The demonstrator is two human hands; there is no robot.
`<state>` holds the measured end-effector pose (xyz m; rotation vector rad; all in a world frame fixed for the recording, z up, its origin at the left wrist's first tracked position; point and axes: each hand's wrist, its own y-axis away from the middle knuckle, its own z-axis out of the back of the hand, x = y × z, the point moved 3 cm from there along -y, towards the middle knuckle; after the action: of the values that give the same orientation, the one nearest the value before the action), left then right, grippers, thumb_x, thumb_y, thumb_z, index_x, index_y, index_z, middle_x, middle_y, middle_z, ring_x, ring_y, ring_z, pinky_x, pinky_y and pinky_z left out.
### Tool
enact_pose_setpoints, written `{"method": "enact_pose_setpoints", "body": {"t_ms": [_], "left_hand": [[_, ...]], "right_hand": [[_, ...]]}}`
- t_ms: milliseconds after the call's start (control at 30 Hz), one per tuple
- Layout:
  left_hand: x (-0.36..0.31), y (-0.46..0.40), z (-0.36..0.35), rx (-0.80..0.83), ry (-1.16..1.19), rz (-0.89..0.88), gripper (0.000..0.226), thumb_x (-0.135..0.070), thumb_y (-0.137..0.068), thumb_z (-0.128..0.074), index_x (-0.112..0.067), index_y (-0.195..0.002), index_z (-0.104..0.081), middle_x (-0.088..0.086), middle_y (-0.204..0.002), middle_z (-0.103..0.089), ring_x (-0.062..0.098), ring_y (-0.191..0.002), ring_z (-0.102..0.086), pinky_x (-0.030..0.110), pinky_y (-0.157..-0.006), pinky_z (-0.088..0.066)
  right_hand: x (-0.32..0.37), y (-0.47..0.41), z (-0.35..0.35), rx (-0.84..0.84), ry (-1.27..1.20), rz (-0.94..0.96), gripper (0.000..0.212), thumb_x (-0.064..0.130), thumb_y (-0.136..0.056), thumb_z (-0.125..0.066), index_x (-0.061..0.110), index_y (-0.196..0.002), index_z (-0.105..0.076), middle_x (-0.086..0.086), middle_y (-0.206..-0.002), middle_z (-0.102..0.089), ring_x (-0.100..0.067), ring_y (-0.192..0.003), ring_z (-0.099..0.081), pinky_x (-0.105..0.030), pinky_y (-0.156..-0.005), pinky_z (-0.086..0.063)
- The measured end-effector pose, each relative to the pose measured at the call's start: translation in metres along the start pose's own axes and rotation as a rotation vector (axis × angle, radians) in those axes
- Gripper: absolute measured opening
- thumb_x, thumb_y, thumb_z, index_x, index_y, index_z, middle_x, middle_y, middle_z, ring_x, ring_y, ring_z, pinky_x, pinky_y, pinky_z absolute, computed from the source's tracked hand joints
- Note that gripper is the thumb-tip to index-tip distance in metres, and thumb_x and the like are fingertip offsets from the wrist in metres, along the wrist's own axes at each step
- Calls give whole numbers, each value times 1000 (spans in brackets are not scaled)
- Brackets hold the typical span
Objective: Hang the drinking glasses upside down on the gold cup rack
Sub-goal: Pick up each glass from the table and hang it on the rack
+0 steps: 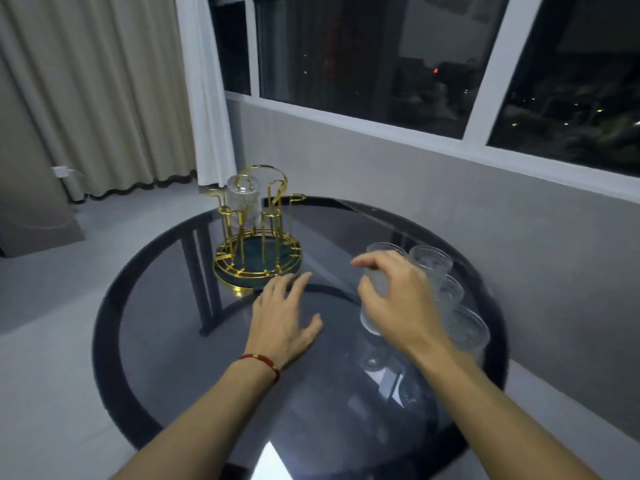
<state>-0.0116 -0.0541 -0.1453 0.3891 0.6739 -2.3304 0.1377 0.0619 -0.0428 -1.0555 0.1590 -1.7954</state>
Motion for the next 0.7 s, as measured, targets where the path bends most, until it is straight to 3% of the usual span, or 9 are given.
{"method": "enact_pose_setpoints", "body": {"t_ms": [100, 233, 367, 467, 600, 700], "left_hand": [[-41, 6, -11, 61, 247, -74, 80, -39, -85, -71, -18, -153, -36, 7, -149, -46, 23, -140, -37, 35, -114, -33], [-81, 8, -25, 74, 435, -25, 87, -39, -84, -75, -17, -155, -30, 4, -155, -40, 16, -144, -35, 24, -112, -27], [-103, -1, -35, 79, 556, 61, 95, -37, -82, -78, -17, -158, -23, 4, -160, -34, 19, -146, -34, 31, -117, -30], [-112, -8, -41, 72, 569, 91, 98, -38, -81, -80, -17, -158, -22, 4, -160, -35, 19, -145, -34, 26, -112, -28], [-116, -13, -45, 48, 559, 119, 100, -39, -80, -83, -15, -157, -23, 7, -159, -39, 23, -143, -39, 35, -115, -34], [-113, -14, -41, 16, 544, 123, 102, -41, -77, -83, -15, -156, -24, 8, -159, -40, 24, -143, -40, 41, -116, -37]], "right_hand": [[-21, 25, 27, -50, 84, -33, 24, 3, -86, -67, 16, -102, -77, 5, -107, -73, -18, -108, -62, -19, -96, -41], [-43, 31, 56, -125, 165, -236, 26, 16, -86, -66, 22, -110, -74, 2, -120, -71, -26, -119, -57, -43, -103, -44], [-70, 47, 60, 101, 271, -499, 65, 46, -83, -68, 26, -142, -50, -7, -148, -47, -32, -134, -45, -47, -106, -41], [-81, 53, 62, 171, 190, -546, 85, 55, -79, -68, 28, -151, -34, -5, -157, -34, -32, -139, -44, -48, -104, -45], [-85, 55, 67, 127, 169, -520, 84, 55, -79, -67, 30, -152, -33, -6, -157, -37, -29, -141, -41, -46, -105, -42], [-81, 53, 70, 93, 190, -442, 65, 48, -83, -66, 28, -143, -50, -1, -149, -48, -25, -140, -42, -45, -110, -39]]}}
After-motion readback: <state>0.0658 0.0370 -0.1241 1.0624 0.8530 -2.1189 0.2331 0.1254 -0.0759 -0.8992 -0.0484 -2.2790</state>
